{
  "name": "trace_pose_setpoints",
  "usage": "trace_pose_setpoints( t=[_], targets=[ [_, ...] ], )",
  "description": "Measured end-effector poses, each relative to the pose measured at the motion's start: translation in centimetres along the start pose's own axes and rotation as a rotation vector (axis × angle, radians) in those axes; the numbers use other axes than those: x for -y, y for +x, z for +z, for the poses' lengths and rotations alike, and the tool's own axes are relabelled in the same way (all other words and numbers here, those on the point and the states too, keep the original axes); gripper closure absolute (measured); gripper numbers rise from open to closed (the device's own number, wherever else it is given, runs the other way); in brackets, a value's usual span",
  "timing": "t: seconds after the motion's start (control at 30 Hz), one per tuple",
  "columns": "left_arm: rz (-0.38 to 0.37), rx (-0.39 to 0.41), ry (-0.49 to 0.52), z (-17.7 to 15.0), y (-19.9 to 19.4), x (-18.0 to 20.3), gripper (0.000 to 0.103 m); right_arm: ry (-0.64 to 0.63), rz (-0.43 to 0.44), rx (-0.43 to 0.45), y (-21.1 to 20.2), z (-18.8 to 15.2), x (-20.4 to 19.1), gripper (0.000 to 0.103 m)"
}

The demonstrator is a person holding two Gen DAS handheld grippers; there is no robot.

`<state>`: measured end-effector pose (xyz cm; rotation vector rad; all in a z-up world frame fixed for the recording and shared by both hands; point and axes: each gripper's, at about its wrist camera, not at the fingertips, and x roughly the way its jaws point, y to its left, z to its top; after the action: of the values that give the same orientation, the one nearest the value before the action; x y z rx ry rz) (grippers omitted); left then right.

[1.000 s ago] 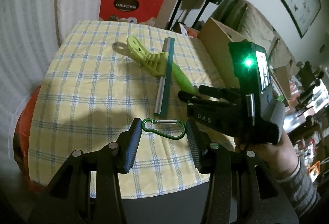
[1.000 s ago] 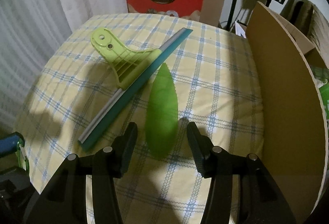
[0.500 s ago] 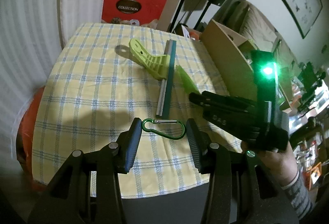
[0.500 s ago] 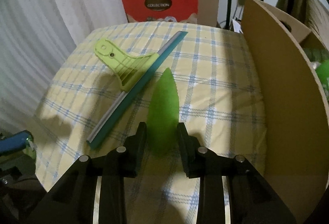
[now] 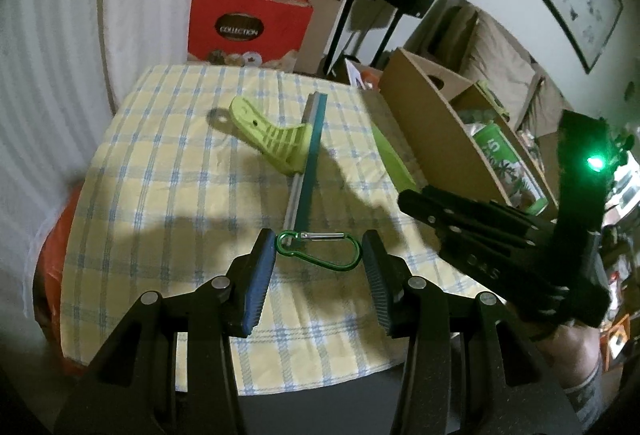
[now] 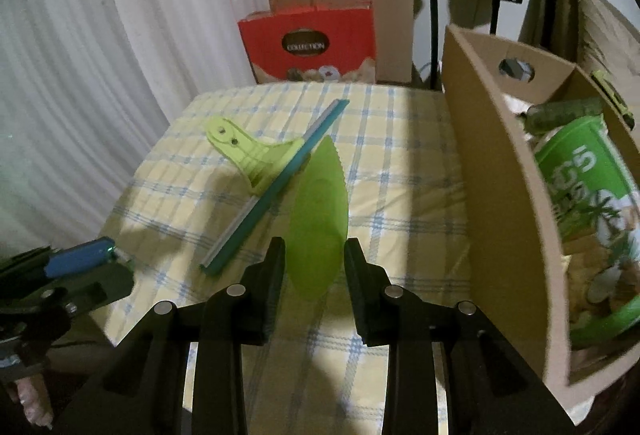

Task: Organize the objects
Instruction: 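Carry the leaf piece and carabiner over the cardboard box with both grippers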

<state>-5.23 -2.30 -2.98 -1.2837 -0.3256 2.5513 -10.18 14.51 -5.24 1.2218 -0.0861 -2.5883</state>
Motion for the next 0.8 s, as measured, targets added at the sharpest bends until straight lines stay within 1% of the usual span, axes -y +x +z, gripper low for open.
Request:
trace_pose_setpoints(
  t=[0.33,0.57,0.8],
  targets=[
    [0.002,0.039,0.042,1.3,-0.5,3.1,0.062,0.002,-0.015,0.074,-5.0,0.3,1.4,0.073],
    [-0.034,0.04,0.075,2.5,-0.1,6.1,0.062,0.009,-0.049,0.119,-8.2,0.5,3.2,0.073],
    [-0.07,0.033,0.13,2.8,0.4,10.0,0.062,0.054,-0.082,0.151,-10.9,0.1,6.3,0.073]
  ],
)
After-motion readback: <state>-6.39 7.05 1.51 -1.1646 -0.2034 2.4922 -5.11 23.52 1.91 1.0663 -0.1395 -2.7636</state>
